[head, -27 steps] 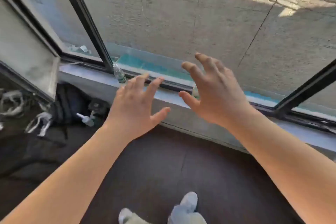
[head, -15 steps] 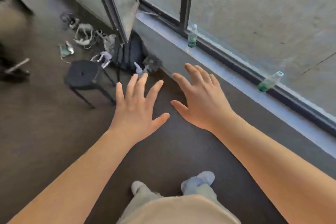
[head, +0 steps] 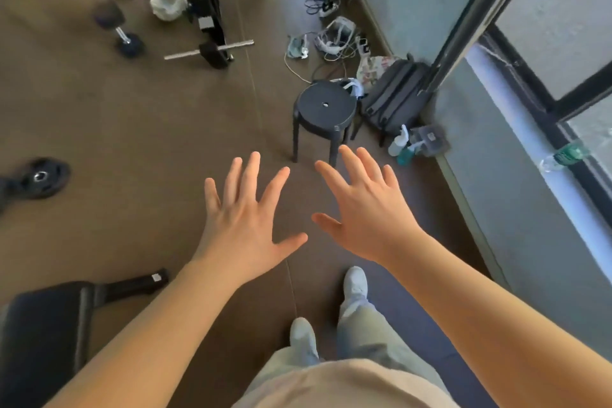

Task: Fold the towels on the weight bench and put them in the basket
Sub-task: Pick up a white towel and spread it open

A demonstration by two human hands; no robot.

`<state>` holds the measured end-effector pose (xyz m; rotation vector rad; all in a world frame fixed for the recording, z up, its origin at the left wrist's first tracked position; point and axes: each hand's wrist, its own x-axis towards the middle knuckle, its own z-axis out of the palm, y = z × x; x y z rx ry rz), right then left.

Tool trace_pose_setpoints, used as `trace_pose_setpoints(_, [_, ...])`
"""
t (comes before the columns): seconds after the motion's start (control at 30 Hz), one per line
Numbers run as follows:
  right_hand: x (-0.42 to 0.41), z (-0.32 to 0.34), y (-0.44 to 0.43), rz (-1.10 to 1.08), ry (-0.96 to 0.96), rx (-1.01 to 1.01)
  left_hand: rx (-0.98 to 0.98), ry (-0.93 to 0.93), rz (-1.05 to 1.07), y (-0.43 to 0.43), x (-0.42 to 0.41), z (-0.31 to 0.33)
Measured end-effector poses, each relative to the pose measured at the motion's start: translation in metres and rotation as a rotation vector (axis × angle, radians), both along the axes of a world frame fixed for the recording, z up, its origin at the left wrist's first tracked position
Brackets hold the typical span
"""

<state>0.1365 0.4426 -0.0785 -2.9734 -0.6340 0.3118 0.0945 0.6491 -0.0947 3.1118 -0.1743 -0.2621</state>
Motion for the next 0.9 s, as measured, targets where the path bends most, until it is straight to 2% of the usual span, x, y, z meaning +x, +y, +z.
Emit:
trace_pose_setpoints(0.17, [0.086, -0.010, 0.064, 0.132, 0.003, 0.003, -0.012, 0.018, 0.165, 0.060, 0.049, -0.012])
trace_pose_setpoints(0.6, [0.340, -0.007, 0.248, 0.497, 0.013, 0.075, 0.023, -0.040, 0.539, 0.190, 0.249, -0.008])
trace_pose_setpoints(0.9, [0.455, -0.017, 0.427, 0.644, 0.020, 0.011, -0.002, -0.040, 0.666, 0.353, 0.335, -0.024])
